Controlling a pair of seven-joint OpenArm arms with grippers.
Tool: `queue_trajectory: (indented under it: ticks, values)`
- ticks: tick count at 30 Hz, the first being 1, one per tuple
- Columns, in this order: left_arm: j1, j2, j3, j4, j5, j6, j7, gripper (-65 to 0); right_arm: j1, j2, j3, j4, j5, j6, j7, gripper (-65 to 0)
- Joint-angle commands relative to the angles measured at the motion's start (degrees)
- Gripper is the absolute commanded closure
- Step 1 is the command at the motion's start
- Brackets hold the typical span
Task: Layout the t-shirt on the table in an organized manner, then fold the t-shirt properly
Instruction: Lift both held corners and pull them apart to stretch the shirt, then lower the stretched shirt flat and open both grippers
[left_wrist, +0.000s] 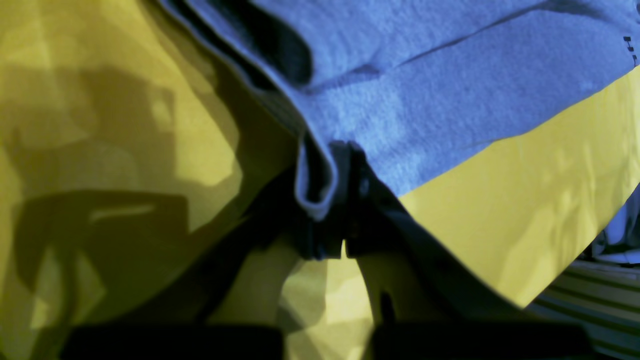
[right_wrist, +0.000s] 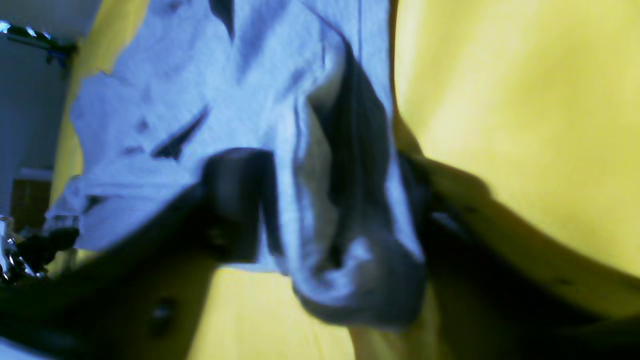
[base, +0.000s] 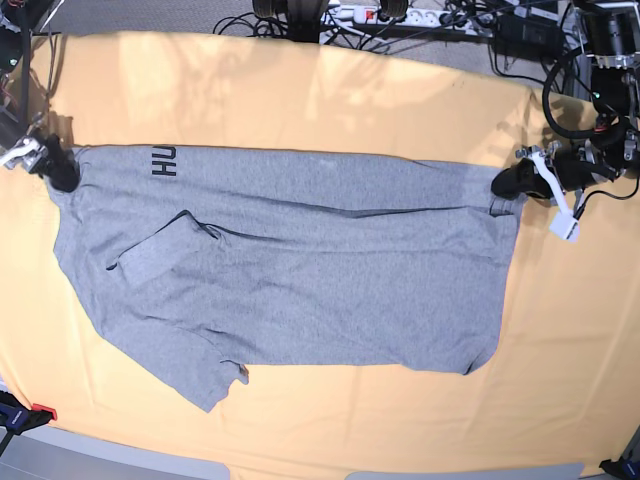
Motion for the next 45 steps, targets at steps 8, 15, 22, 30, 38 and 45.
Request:
queue_trajectory:
  ticks: [8,15,22,30,38,45]
  values:
    - [-2.45,-2.16,-0.46,0.44,-3.50,-0.92,2.19,0.0,1.03,3.34,-0.11,0.55,-1.75,-0.38,-4.96,0.0]
    - [-4.26,-5.46,-0.46,0.52,-13.09,-4.36,7.28,0.0,1.40,4.63,-0.11,6.91,-1.75,-0.38,-11.36,0.0]
    - [-2.91,-10.08,-0.46,0.52,-22.27,-4.36,14.00,0.0,-3.08,4.70,-0.11,18.49,-2.29,-0.38,-11.36,0.0]
    - [0.90,-14.75,-0.46,0.55,-23.79,-4.36,14.00,0.0,-10.27,4.66,-0.11,26.05,-3.30,-0.38,-11.36,0.0]
    - [7.10,-15.41,-0.46,0.55,-23.79,-4.36,14.00,0.0,-16.00,4.68,-0.11,26.08,-3.28,-0.38,-11.36,0.0]
    - [7.45,-17.77,-0.46,0.55,-23.79,-4.36,14.00,0.0,-18.97,4.72,-0.11,26.10,-3.30,-0.38,-11.36,0.0]
